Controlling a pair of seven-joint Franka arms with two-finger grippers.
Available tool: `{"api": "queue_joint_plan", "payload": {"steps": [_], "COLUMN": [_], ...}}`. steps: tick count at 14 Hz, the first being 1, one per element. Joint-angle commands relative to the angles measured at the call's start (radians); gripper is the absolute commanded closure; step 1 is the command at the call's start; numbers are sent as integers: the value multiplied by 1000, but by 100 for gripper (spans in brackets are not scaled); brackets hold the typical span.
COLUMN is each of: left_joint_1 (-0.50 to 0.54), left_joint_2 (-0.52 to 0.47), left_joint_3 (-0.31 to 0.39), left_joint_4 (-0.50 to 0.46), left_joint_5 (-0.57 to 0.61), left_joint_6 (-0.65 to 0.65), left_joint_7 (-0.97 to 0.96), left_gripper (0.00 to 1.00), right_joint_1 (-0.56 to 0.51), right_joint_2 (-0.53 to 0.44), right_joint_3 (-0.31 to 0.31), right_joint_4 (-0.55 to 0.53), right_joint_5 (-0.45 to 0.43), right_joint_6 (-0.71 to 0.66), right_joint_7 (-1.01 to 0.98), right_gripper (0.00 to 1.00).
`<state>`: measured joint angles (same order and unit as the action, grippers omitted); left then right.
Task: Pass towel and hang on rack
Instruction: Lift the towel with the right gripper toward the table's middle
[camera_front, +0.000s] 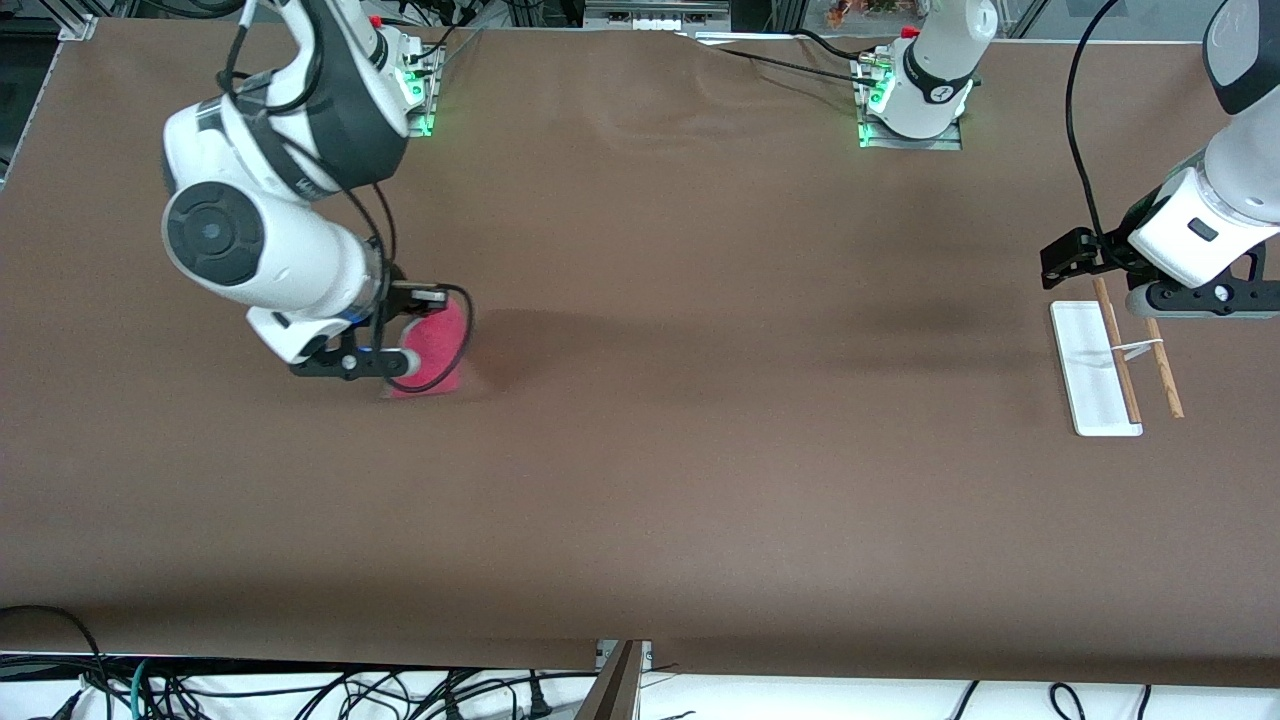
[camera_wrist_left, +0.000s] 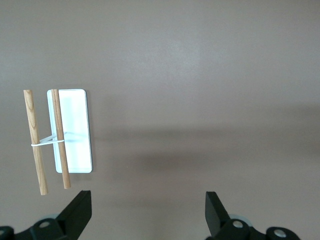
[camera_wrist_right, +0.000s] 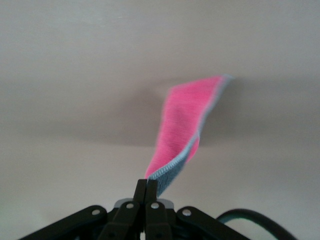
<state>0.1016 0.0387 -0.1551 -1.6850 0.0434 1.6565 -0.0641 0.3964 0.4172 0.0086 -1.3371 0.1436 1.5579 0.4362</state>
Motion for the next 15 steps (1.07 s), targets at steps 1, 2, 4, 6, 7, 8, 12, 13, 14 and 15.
{"api": "queue_joint_plan", "payload": {"steps": [1,2,4,6,7,8,12,13,14,15], "left_joint_1": [-2,1,-2,1,0,-8,-66,-74,-71,-72], "left_joint_2": [-7,6,24,46,70,88,165,170,191,216], "left_joint_3": [-1,-1,-3,-3,-1,-3,-18,-20,-21,-21], "left_joint_4": [-4,2,21,22,25,30,64,73,73,74], "left_joint_5": [9,7,6,-28,-51,-65,-222,-262,-316,-362], "left_joint_6": [-6,-18,-37,-38,-38,-38,-21,11,35,64], "left_joint_7": [-3,0,-2,1,7,6,44,46,68,79], "left_gripper": [0,0,0,0,0,0,0,0,0,0], "right_joint_1": [41,42,70,104,108,108,111,111,113,122], "right_joint_2": [61,66,72,90,94,94,95,95,95,95], "right_joint_3": [-4,-2,-2,5,19,33,37,37,39,39], "right_joint_4": [154,177,217,263,268,266,266,266,266,266], "right_joint_5": [121,186,266,309,350,399,557,588,608,628], "right_joint_6": [-68,-68,-53,-13,34,83,221,247,270,296], "right_joint_7": [161,214,315,428,491,548,685,719,746,778], "right_gripper": [100,100,100,100,100,100,100,100,100,100]}}
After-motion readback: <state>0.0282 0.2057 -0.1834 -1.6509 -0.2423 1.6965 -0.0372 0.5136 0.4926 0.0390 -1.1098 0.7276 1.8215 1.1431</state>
